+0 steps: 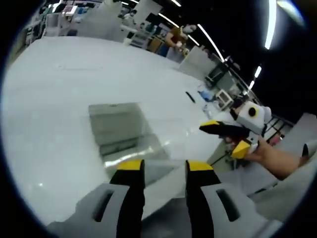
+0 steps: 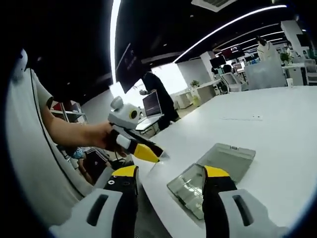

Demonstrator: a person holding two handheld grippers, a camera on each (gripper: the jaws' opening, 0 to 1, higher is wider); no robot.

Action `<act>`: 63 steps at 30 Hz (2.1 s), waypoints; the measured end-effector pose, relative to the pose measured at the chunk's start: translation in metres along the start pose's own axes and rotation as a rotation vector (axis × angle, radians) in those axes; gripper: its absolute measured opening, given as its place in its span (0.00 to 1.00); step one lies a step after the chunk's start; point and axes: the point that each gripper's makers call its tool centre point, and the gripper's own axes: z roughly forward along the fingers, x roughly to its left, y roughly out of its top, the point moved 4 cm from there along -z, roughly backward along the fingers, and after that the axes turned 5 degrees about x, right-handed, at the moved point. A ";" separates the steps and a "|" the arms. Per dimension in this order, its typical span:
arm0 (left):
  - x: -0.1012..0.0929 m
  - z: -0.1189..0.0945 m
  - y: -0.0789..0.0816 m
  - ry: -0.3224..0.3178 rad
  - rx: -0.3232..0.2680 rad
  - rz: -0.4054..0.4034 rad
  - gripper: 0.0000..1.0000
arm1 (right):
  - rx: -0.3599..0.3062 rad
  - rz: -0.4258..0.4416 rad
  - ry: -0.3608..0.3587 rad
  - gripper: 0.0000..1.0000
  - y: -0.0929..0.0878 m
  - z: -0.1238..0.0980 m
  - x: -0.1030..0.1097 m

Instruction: Insert the divider into the dual guide fixture by aligning both edges with the guide slots and pushing it downward to the bottom, including one-sided entry, uneven engagement, binding, and posture correction.

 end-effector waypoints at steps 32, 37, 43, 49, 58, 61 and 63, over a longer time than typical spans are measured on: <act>-0.059 0.011 0.008 -0.333 -0.041 0.077 0.29 | -0.158 0.145 0.282 0.47 0.031 -0.003 0.026; -0.067 0.011 0.007 -0.367 -0.039 0.095 0.29 | -0.163 0.154 0.309 0.48 0.032 -0.003 0.029; -0.073 0.013 0.007 -0.399 -0.034 0.109 0.29 | -0.178 0.179 0.332 0.49 0.033 -0.004 0.028; -0.081 0.013 0.007 -0.428 -0.033 0.131 0.29 | -0.186 0.189 0.350 0.49 0.034 -0.005 0.029; -0.087 0.014 0.009 -0.449 -0.031 0.147 0.29 | -0.183 0.213 0.352 0.51 0.033 -0.004 0.025; -0.087 0.014 0.010 -0.454 -0.034 0.153 0.29 | -0.176 0.218 0.355 0.52 0.032 -0.003 0.023; -0.088 0.014 0.010 -0.458 -0.031 0.158 0.29 | -0.167 0.222 0.357 0.53 0.031 -0.002 0.023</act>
